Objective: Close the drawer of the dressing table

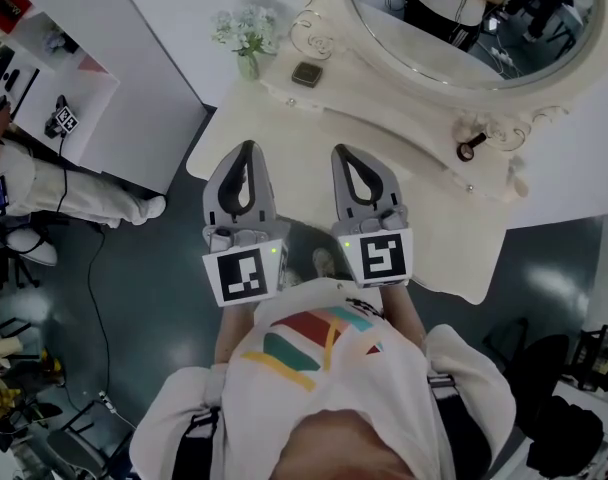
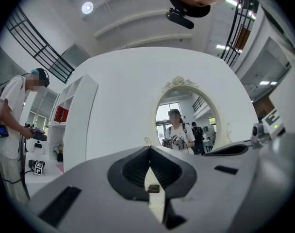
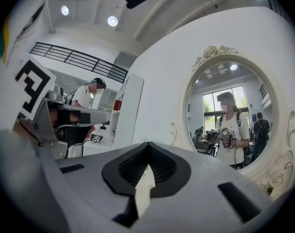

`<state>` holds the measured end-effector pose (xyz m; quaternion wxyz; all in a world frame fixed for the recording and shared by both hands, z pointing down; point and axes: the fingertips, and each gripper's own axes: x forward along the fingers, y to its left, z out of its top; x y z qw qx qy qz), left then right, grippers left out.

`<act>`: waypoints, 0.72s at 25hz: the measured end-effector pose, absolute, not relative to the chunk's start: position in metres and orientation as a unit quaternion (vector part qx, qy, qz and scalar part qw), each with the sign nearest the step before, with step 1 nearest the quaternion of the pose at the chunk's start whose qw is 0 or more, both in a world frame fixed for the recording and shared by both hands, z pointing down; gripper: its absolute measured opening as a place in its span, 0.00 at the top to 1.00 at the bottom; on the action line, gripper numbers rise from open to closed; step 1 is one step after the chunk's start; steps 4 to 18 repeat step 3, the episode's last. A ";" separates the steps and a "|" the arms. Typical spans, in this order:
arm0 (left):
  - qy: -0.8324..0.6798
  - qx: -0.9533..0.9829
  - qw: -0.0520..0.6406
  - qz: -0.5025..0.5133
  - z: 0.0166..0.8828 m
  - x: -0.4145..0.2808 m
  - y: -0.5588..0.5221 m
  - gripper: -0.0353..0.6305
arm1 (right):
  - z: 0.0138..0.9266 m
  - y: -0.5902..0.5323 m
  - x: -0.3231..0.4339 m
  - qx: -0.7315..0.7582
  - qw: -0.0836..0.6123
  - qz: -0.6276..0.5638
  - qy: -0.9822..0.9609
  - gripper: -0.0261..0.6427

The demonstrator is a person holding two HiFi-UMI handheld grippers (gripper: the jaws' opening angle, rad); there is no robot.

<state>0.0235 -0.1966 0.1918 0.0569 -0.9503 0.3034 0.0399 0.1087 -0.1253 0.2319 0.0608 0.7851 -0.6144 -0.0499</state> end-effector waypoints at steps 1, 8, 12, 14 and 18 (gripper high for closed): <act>0.304 -0.950 0.056 0.040 0.191 0.023 -0.197 0.94 | 0.232 -0.125 0.108 0.785 0.061 -0.050 -0.614 0.96; 0.304 -0.950 0.055 0.041 0.191 0.021 -0.197 0.94 | 0.231 -0.125 0.107 0.785 0.061 -0.050 -0.615 0.96; 0.304 -0.950 0.055 0.041 0.191 0.021 -0.197 0.94 | 0.231 -0.125 0.107 0.785 0.061 -0.050 -0.615 0.96; 0.304 -0.950 0.055 0.041 0.191 0.021 -0.197 0.94 | 0.231 -0.125 0.107 0.785 0.061 -0.050 -0.615 0.96; 0.304 -0.950 0.055 0.041 0.191 0.021 -0.197 0.94 | 0.231 -0.125 0.107 0.785 0.061 -0.050 -0.615 0.96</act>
